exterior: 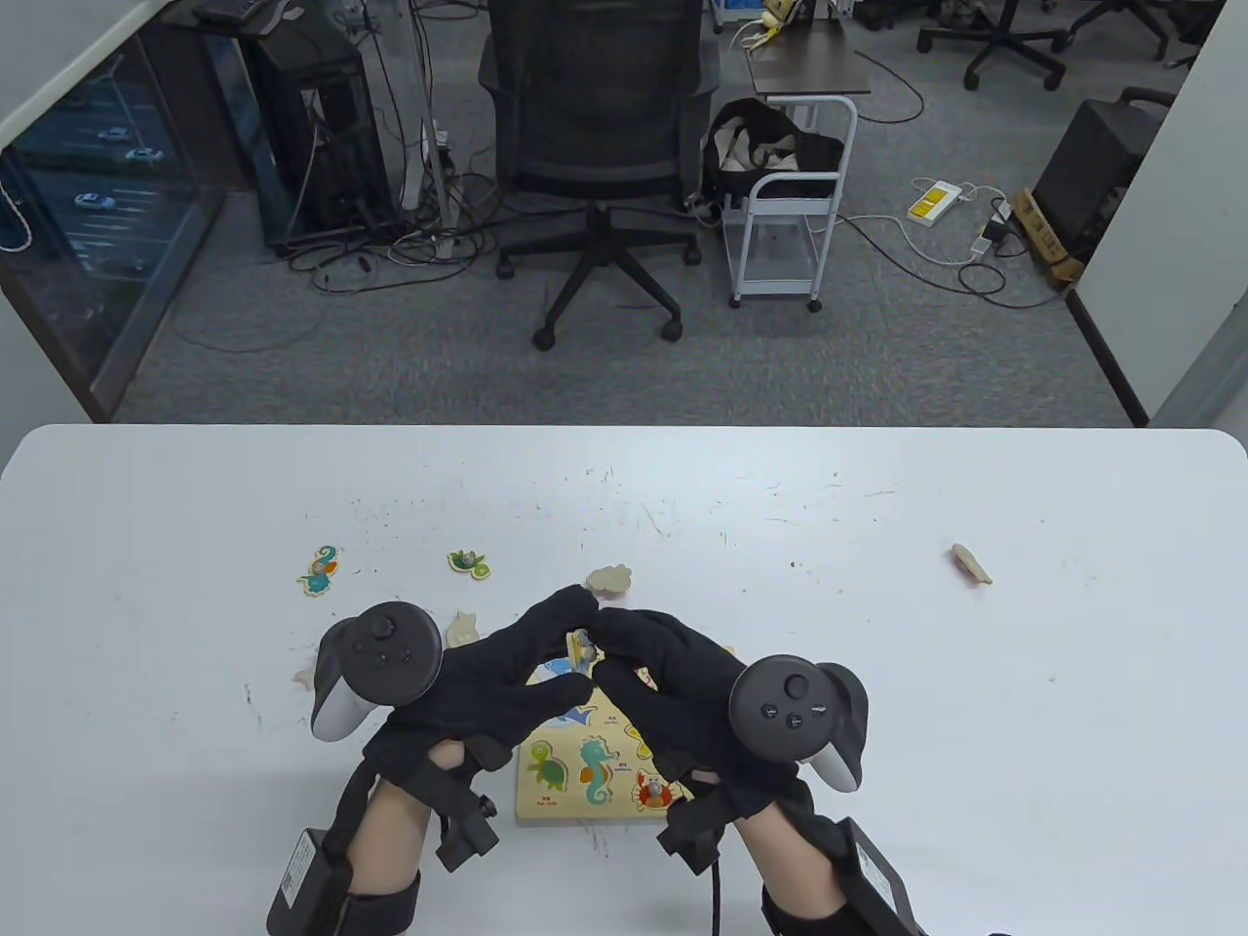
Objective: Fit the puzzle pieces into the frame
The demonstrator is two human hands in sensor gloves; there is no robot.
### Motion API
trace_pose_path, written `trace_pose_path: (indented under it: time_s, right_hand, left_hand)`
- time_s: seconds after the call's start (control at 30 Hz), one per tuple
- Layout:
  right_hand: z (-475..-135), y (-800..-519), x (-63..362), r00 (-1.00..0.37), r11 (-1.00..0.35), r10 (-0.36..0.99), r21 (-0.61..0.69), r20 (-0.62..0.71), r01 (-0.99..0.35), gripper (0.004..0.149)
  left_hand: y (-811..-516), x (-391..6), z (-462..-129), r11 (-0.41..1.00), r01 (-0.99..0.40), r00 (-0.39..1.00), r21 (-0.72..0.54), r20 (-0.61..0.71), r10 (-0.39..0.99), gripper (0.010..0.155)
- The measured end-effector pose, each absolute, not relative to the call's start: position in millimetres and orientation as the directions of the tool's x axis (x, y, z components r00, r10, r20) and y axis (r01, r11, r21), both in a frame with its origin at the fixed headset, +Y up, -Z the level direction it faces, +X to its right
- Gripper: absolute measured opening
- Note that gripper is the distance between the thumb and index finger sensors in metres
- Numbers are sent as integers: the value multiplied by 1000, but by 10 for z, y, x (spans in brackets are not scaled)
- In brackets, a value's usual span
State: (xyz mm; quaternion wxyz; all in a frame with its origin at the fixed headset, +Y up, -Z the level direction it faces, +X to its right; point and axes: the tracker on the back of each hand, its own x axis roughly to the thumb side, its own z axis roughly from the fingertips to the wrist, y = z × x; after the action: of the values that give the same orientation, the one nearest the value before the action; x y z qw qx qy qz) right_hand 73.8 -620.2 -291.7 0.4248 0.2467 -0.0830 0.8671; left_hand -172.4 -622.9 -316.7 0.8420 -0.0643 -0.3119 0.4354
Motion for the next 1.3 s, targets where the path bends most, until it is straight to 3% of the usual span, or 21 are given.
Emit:
trace_pose_path:
  time_s: [0.8,0.97,1.13,1.3]
  right_hand:
    - [-2936,-6234,740,-553,-641,681,25,479,-767,43]
    - [-2900,-6200,778,-671,-740,570,-60,474,-670,43]
    - [-2867,-6306,838,-846,-899,319,-145,427,-412,43]
    - [-2816,-6498,932,-916,-964,143,-158,375,-215,43]
  left_hand:
    - [-6262,-1764,-3214,620,-695,455,-363,445,771,80]
    - [-6249,-1908,-3230,726,-661,618,-190,412,670,77]
    - [-6228,-1988,-3200,892,-445,866,84,294,405,72]
    - [-6245,-1995,-3199,937,-293,947,192,197,256,71]
